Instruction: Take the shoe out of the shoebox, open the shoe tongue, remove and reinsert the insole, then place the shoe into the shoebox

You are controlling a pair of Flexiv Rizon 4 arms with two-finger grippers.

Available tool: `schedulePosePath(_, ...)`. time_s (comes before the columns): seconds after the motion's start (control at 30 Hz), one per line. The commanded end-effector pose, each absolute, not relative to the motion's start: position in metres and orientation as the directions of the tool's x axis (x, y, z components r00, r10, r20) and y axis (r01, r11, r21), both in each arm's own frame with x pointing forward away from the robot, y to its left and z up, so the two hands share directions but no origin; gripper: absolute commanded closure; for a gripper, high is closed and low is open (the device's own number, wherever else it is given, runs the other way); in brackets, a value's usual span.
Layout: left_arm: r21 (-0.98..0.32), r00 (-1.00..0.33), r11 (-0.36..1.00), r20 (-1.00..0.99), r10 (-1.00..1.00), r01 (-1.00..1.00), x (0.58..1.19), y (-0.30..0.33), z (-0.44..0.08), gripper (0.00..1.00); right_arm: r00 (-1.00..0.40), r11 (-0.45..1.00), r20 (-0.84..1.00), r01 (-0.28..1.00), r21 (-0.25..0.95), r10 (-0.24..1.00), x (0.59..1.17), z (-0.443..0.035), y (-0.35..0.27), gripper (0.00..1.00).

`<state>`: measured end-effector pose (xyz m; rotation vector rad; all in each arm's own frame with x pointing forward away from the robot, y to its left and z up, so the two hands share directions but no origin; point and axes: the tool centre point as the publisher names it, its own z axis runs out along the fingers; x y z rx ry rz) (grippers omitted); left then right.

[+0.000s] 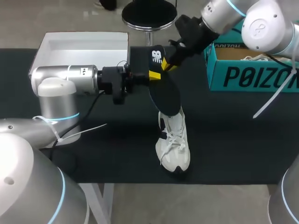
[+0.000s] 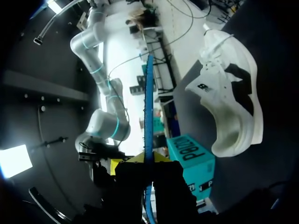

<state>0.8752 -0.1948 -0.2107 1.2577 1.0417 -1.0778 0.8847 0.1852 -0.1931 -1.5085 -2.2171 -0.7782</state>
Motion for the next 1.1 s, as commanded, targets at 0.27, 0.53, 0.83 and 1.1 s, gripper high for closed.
schedulePosePath(0.27,0.184,0.184,-0.005,-0.983,-0.026,0.983,0.877,-0.196,-0.213,1.0,-0.326,0.201,0.534,0.939,0.28,0.78,0.856,-0.186,0.152,0.0)
schedulePosePath(0.53,0.095,0.093,-0.029,-0.993,-0.068,0.995,0.877,-0.194,-0.218,1.0,-0.316,0.173,0.527,0.937,0.302,0.789,0.846,-0.184,0.143,0.0)
schedulePosePath(0.83,-0.139,-0.152,-0.113,-0.981,-0.119,0.984,0.874,-0.188,-0.218,1.0,-0.343,0.166,0.478,0.912,0.374,0.809,0.839,-0.173,0.134,0.0)
schedulePosePath(1.1,-0.394,-0.413,-0.16,-0.904,-0.112,0.905,0.874,-0.186,-0.216,1.0,-0.34,0.153,0.481,0.909,0.387,0.808,0.834,-0.175,0.133,0.0)
